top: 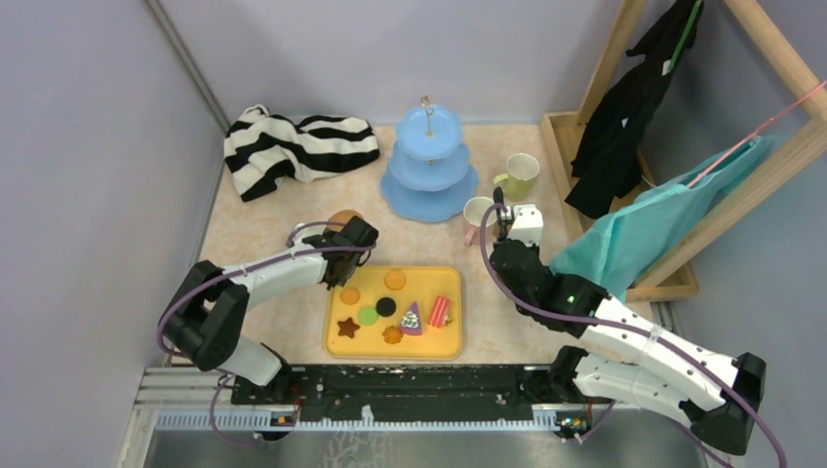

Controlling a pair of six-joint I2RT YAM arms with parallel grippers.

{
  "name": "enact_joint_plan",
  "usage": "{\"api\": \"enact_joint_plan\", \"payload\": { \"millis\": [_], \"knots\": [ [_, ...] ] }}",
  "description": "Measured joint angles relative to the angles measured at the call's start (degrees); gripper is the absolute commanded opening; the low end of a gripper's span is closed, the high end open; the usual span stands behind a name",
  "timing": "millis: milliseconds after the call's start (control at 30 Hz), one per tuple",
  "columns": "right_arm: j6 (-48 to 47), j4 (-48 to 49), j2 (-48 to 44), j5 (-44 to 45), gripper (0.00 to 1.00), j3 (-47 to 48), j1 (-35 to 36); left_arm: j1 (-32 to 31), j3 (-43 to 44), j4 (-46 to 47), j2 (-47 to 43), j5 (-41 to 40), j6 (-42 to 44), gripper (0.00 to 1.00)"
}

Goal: Serve the afternoon tea
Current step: Pick up the clamp from the center of the board.

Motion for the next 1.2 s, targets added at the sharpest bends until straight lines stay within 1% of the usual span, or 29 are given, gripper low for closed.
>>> {"api": "enact_joint_plan", "payload": {
  "millis": [367,567,700,800,933,1033,1100,1167,1200],
  "knots": [
    [-1.0,0.5,0.0,0.0,0.22,0.0,0.4,3.7,1.9,-1.2,2.2,-1.9,-4.1,0.59],
    [-1.4,1.4,0.0,0.0,0.22,0.0,0.4,6.4,2.4,-1.7,2.9,-2.3,-5.9,0.52],
    [-1.6,1.6,0.0,0.0,0.22,0.0,0.4,7.9,2.5,-1.9,3.2,-2.4,-6.5,0.49],
    [-2.0,1.7,0.0,0.0,0.22,0.0,0.4,8.8,2.5,-2.0,3.3,-2.4,-7.4,0.49],
    [-2.3,1.7,0.0,0.0,0.22,0.0,0.4,9.7,2.3,-1.9,3.1,-2.3,-7.8,0.51],
    [-2.5,1.8,0.0,0.0,0.22,0.0,0.4,10.7,1.1,-0.5,2.1,-2.1,-7.3,0.49],
    [-2.5,2.1,0.0,0.0,0.22,0.0,0.4,11.5,-0.3,0.8,0.9,-1.7,-7.0,0.44],
    [-2.5,2.5,0.0,0.0,0.22,0.0,0.4,12.0,-1.1,1.6,0.3,-1.2,-6.8,0.36],
    [-2.5,2.7,0.0,0.0,0.22,0.0,0.4,12.5,-1.5,2.0,0.1,-0.7,-6.5,0.35]
  ]
}}
